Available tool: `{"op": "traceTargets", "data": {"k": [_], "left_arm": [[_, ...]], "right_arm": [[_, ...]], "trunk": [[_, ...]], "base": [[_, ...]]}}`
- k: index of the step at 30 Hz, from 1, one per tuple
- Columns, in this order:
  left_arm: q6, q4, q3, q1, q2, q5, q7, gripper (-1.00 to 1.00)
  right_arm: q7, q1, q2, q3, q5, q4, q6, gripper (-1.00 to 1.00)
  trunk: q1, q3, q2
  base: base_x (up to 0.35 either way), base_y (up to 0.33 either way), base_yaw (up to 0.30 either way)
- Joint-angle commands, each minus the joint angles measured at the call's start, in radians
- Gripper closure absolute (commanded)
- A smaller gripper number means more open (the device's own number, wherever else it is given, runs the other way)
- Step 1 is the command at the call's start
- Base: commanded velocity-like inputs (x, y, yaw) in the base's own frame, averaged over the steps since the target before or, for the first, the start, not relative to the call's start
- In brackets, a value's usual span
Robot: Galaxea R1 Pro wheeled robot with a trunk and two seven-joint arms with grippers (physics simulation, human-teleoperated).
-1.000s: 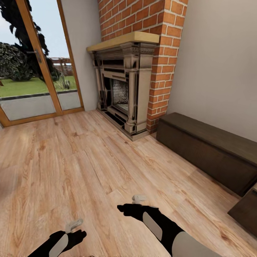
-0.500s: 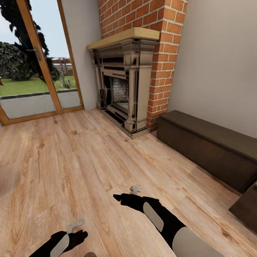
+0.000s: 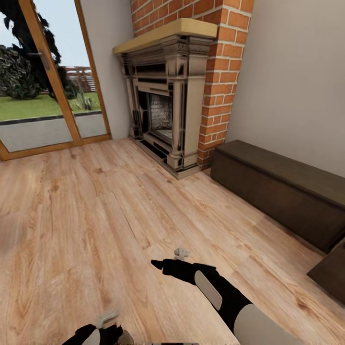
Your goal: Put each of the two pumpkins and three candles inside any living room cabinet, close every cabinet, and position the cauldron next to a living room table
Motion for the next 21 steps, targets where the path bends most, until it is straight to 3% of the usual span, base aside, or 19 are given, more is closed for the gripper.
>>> {"op": "traceTargets", "data": {"k": [1,10,15,21], "left_arm": [[-0.009,0.001,-0.013,0.0,-0.001,0.01,0.008,-1.0],[-0.065,0.008,-0.064,0.0,-0.037,0.01,0.02,-1.0],[-0.155,0.047,-0.112,0.0,-0.102,-0.022,0.027,-1.0],[-0.17,0.056,-0.122,0.0,-0.116,-0.034,0.028,-1.0]], "right_arm": [[0.001,-0.001,0.0,0.001,-0.005,0.0,0.004,-1.0],[0.001,-0.001,0.0,0.001,-0.004,-0.001,0.004,-1.0],[0.001,-0.001,0.0,0.001,-0.004,-0.001,0.004,-1.0],[0.001,-0.001,-0.002,0.001,-0.004,-0.001,0.004,-1.0]], "trunk": [[0.0,-0.005,-0.001],[0.004,-0.04,-0.003],[0.004,-0.04,-0.003],[0.004,-0.04,-0.003]], "base": [[0.0,0.0,0.0],[0.0,0.0,0.0],[0.0,0.0,0.0],[0.0,0.0,0.0]]}}
